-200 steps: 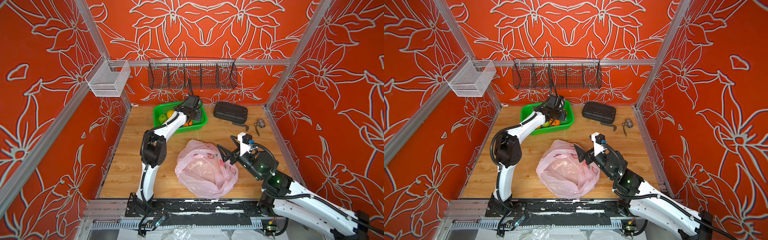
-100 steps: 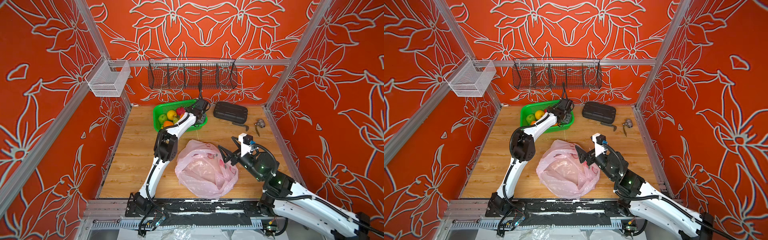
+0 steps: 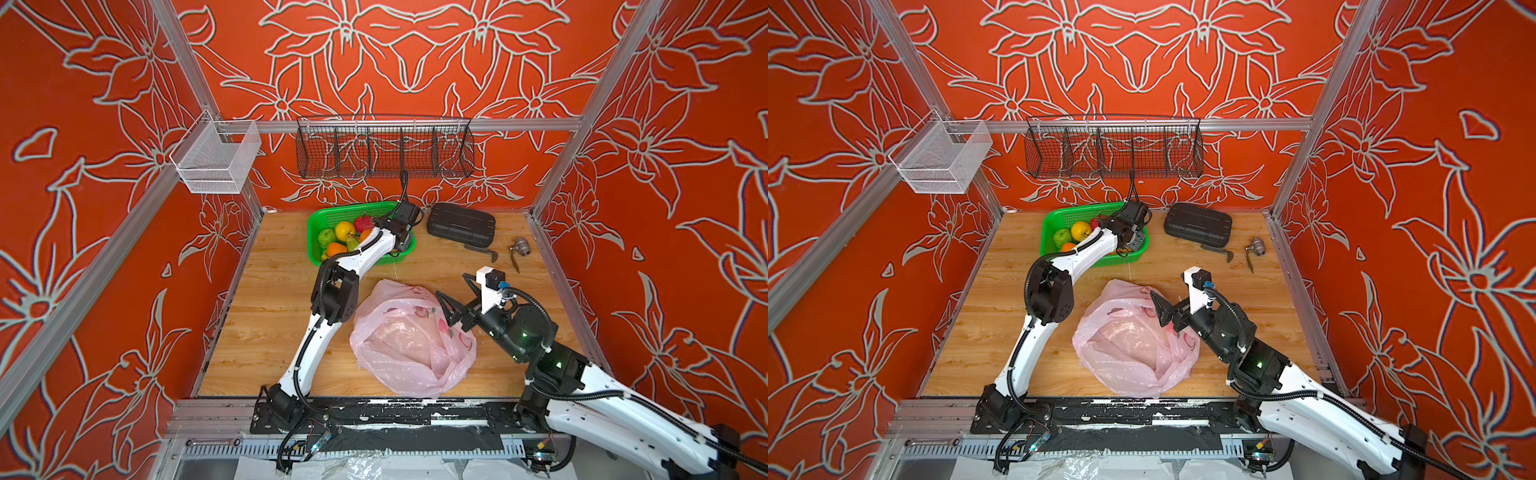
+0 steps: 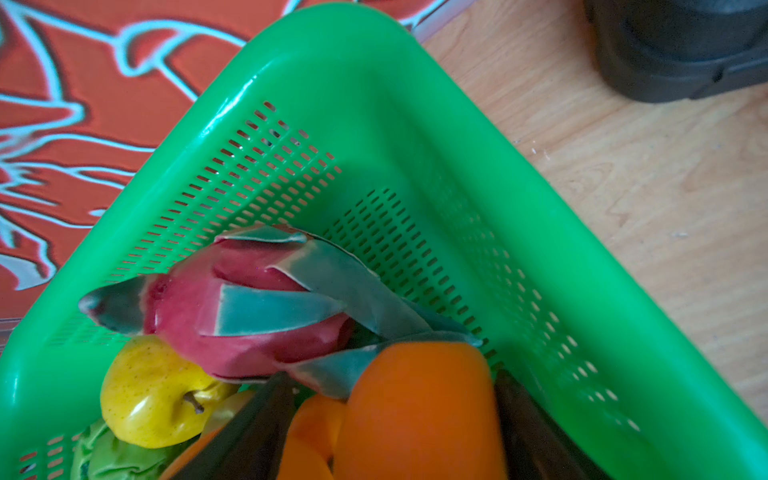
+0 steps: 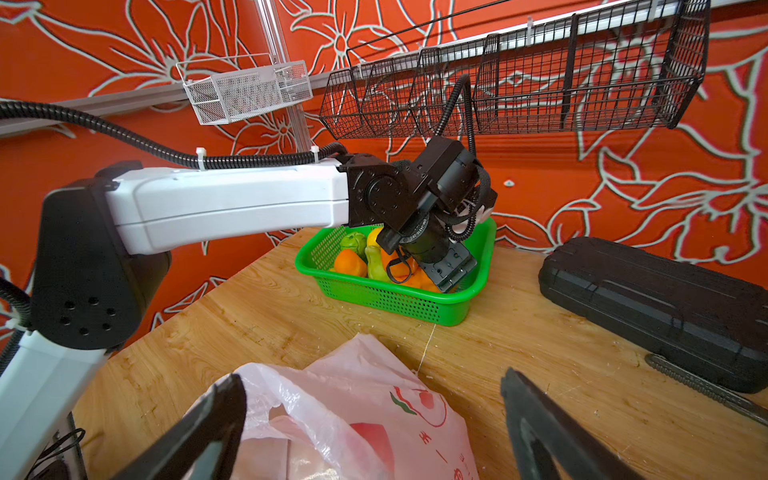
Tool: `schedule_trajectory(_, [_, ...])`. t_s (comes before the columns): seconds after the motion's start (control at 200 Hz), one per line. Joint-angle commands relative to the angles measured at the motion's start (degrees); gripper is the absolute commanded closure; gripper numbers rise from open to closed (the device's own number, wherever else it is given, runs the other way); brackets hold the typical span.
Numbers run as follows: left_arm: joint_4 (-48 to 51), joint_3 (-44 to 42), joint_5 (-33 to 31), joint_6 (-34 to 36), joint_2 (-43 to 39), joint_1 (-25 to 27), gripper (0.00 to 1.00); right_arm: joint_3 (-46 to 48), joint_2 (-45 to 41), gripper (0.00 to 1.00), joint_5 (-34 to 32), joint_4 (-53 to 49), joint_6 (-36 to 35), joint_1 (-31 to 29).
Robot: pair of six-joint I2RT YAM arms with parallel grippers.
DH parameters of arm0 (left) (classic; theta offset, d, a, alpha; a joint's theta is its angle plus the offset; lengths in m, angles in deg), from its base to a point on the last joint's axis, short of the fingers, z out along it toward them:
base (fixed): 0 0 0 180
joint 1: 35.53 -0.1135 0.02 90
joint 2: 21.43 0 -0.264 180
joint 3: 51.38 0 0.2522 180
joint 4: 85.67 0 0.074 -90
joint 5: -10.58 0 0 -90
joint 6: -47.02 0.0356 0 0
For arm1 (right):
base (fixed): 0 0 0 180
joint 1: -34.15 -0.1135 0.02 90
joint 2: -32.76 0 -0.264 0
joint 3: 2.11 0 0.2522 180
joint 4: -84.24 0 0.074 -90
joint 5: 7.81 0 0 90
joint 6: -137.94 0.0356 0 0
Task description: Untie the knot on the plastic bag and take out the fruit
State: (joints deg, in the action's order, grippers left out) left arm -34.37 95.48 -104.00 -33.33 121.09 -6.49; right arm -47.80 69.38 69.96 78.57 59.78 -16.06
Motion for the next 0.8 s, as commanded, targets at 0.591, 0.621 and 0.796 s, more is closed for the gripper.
schedule_trajectory(0.591, [-13.94,-33.91,18.84,-16.68,-46.9,0.43,0.23,-7.69,3.12,0.03,-18.46,-20.18,8.77,5.38])
schedule_trajectory(0.621, [-15.62,-36.86,18.95,-17.37,-49.96,0.45,0.23,-8.0,3.65,0.03,-18.51,-21.14,9.09,6.34])
schedule_trajectory(0.796, [-22.34,-54.33,18.0,-20.12,-66.46,0.4,0.22,-7.85,7.03,0.03,-17.03,-22.83,7.82,13.07])
